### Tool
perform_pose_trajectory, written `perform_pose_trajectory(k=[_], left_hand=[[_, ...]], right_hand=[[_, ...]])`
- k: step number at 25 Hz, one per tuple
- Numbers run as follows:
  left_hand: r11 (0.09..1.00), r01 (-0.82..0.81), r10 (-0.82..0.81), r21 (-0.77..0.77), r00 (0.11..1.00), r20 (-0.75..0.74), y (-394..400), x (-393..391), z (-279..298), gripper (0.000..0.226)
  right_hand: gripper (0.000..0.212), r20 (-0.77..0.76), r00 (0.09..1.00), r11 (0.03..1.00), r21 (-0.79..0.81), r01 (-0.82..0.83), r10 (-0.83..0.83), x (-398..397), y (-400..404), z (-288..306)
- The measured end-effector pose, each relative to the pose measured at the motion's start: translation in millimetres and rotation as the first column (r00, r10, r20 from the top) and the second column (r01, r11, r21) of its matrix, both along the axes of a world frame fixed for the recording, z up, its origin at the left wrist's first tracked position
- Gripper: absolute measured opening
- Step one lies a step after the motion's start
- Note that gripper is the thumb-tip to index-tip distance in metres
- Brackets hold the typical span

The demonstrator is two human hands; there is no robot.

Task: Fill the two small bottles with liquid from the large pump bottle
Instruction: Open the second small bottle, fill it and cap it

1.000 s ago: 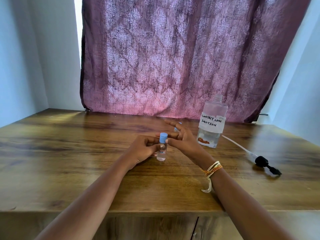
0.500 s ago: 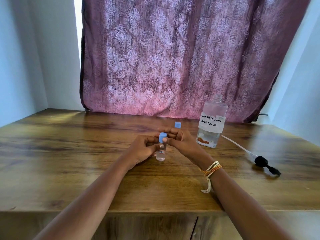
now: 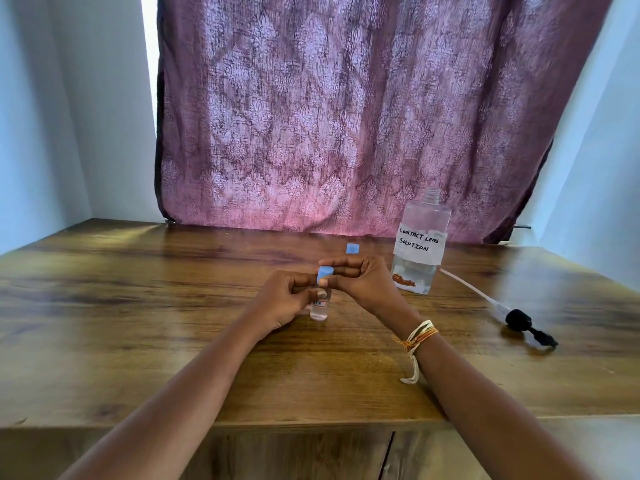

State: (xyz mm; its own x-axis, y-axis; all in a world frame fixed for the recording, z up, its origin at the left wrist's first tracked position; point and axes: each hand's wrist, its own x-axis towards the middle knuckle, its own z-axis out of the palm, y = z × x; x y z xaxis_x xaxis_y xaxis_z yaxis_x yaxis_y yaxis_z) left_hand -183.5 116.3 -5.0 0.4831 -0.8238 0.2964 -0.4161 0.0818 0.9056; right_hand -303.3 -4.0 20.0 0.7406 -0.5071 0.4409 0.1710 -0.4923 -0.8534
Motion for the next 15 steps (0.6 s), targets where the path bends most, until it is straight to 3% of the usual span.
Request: perform_pose_trajectory(k=[3, 7, 9, 11, 15], left_hand=[[1.0, -0.005, 0.006, -0.019, 1.0, 0.023, 0, 1, 0, 0.026], [0.999, -0.009, 0.012, -0.046, 0.998, 0.06, 0, 5, -3, 0.032], [0.998, -0.036, 0.038, -0.044, 0.998, 0.054, -1, 4, -3, 0.031], [0.998, -0.068, 0.069, -0.014, 0.996, 0.05, -1, 3, -2, 0.032], [0.991, -0.111, 0.105, 0.076, 0.991, 0.082, -3, 6, -7, 0.046]], right_hand=[[0.034, 0.001, 0.998, 0.998, 0.009, -0.062, 0.062, 0, 0, -3], [0.047, -0.16, 0.98, 0.993, 0.016, -0.115, 0.116, 0, -9, -6], [0.031, -0.181, 0.983, 1.0, 0.009, 0.006, -0.004, 1, -15, -9], [0.019, -0.175, 0.962, 0.975, -0.111, 0.191, -0.208, 1, -21, -11], [0.032, -0.139, 0.83, 0.824, -0.292, 0.487, -0.54, -1, -30, -16]])
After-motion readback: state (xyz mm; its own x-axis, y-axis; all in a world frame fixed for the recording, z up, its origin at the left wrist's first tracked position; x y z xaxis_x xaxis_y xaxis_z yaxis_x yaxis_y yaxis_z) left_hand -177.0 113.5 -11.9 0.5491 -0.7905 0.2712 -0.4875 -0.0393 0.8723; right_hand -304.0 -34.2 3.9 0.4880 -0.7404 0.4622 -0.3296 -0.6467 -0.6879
